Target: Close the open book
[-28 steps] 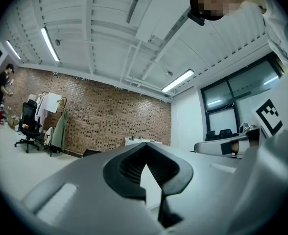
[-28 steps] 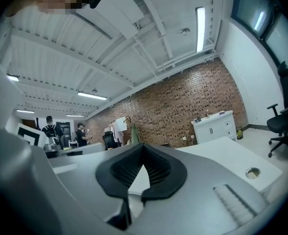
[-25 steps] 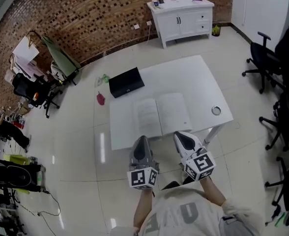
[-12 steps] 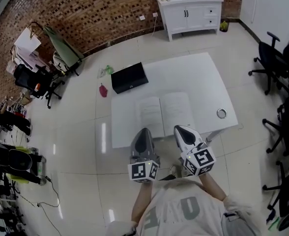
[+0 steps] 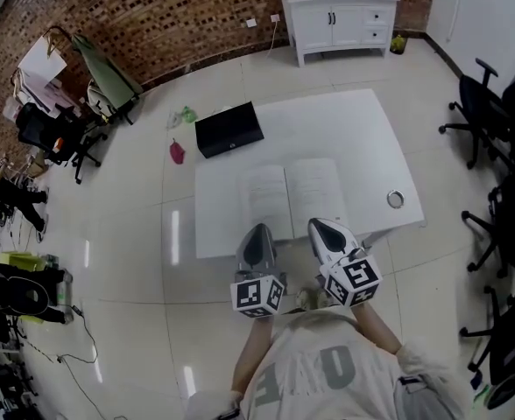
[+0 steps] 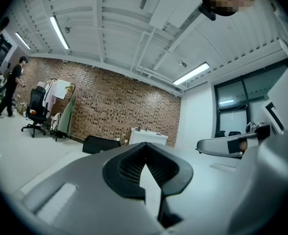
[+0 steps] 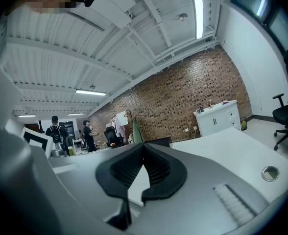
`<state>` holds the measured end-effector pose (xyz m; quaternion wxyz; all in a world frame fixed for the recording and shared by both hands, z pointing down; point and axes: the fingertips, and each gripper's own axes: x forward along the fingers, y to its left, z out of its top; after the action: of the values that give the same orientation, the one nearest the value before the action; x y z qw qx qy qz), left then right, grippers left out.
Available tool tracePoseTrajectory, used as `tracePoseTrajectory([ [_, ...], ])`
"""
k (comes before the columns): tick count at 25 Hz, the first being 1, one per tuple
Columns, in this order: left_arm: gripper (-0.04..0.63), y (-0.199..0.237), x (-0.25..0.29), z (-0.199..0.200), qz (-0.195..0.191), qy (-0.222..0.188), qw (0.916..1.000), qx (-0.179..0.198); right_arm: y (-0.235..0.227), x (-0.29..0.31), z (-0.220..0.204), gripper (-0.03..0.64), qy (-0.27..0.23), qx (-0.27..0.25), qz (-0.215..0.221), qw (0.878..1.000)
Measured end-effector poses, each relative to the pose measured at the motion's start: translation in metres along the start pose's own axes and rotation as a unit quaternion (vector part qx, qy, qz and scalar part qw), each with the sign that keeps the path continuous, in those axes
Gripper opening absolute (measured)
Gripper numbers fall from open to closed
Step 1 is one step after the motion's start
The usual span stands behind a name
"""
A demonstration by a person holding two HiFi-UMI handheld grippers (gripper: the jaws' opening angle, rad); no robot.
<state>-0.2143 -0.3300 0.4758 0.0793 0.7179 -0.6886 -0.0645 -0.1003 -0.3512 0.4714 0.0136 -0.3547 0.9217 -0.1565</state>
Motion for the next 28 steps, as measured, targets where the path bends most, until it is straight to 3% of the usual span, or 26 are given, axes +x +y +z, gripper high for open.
tracePoseTrajectory([
  [4,0.008,0.009,-0.002,-0.014,0.009,0.016,0.9998,-0.001,-0.001,0.002,-0.008,0.005,0.008,0.003,-0.007,1.000],
  [8,0.006,0.011,-0.002,-0.034,-0.021,0.040,0.9947,-0.093,-0.001,-0.001,-0.010,0.004,0.011,0.009,-0.009,1.000],
  [10,0.006,0.005,-0.001,-0.051,-0.044,0.060,0.9922,-0.100,0.000,-0.001,-0.014,0.003,0.018,-0.007,-0.006,1.000],
  [12,0.006,0.009,-0.001,-0.074,-0.032,0.083,0.9858,-0.142,0.003,-0.003,-0.021,0.004,0.027,-0.010,-0.001,1.000],
  [15,0.005,0.034,-0.007,-0.111,0.023,0.106,0.9552,-0.275,0.005,-0.005,-0.028,0.003,0.037,0.004,0.005,0.999],
  [18,0.005,0.048,-0.010,-0.131,0.058,0.095,0.9215,-0.372,0.000,-0.007,-0.030,0.003,0.040,0.021,0.003,0.999],
  [21,0.012,0.056,-0.009,-0.150,0.078,0.086,0.8865,-0.448,-0.004,-0.006,-0.030,0.003,0.041,0.030,-0.001,0.999],
  [22,0.048,0.058,-0.010,-0.156,0.080,0.082,0.8727,-0.475,-0.004,-0.007,-0.031,0.003,0.042,0.032,-0.003,0.999],
  [24,0.116,0.062,-0.012,-0.170,0.082,0.069,0.8387,-0.534,-0.005,-0.009,-0.033,0.003,0.045,0.038,-0.007,0.998],
  [26,0.140,0.069,-0.014,-0.183,0.093,0.055,0.8074,-0.580,-0.007,-0.011,-0.036,0.003,0.049,0.045,-0.011,0.998],
  [28,0.140,0.077,-0.014,-0.192,0.105,0.045,0.7879,-0.605,-0.009,-0.011,-0.037,0.003,0.053,0.047,-0.015,0.997],
])
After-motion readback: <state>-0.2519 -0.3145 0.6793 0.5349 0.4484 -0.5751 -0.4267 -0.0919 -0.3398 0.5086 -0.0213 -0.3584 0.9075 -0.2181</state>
